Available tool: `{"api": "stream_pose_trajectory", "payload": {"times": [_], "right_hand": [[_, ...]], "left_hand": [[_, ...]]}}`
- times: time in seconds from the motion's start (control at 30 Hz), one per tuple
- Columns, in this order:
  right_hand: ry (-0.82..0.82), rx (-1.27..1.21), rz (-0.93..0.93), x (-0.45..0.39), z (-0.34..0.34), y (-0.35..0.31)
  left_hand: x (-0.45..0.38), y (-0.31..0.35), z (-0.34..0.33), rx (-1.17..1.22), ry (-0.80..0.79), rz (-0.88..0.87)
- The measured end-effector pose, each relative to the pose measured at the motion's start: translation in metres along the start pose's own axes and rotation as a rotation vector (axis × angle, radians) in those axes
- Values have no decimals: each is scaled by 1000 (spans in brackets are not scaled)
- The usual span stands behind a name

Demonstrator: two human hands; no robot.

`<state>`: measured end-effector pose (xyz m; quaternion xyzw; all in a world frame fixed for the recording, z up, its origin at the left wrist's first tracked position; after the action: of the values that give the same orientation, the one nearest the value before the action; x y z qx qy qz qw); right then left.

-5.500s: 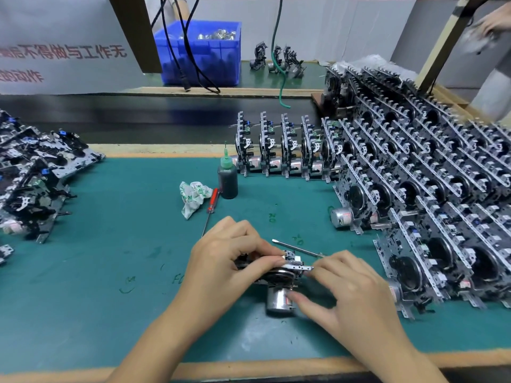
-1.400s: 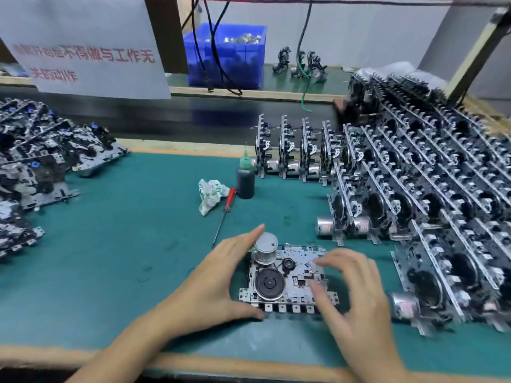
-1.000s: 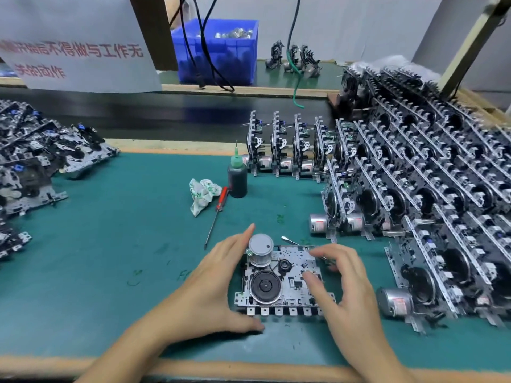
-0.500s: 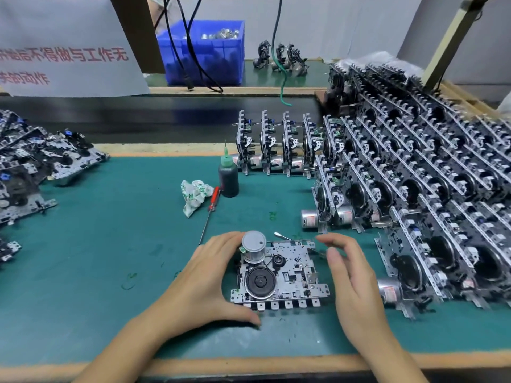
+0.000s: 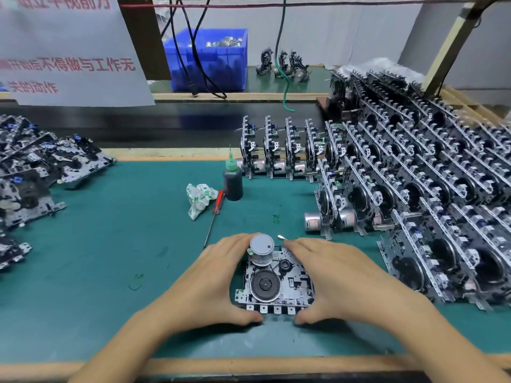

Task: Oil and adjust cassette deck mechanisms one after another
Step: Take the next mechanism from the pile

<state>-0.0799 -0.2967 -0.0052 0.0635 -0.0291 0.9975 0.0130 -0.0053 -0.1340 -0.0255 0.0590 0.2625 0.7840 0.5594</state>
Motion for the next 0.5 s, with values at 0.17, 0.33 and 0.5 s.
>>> {"api": "stream_pose_trajectory", "payload": {"times": [0.17, 0.33, 0.5], "right_hand": [[75, -76, -13, -1, 16, 2], [-170, -1176, -20, 0, 20, -3], [-586, -1846, 243, -5, 6, -46]], "left_hand": [[5, -4, 13, 175, 164, 70], [-8, -9, 9, 1021, 151, 249], [-32, 12, -13, 1816, 21, 341]]}}
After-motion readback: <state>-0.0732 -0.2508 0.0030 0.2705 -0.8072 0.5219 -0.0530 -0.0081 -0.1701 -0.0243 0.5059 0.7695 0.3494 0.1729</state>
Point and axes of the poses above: each hand's wrist, its own x-axis away from the middle knuckle, its own z-axis out of the back of the hand, y = z × x, the point moved 4 cm from there along -x, towards the middle knuckle, and after that the axes turned 8 degrees about -z, right-handed, at the moved point
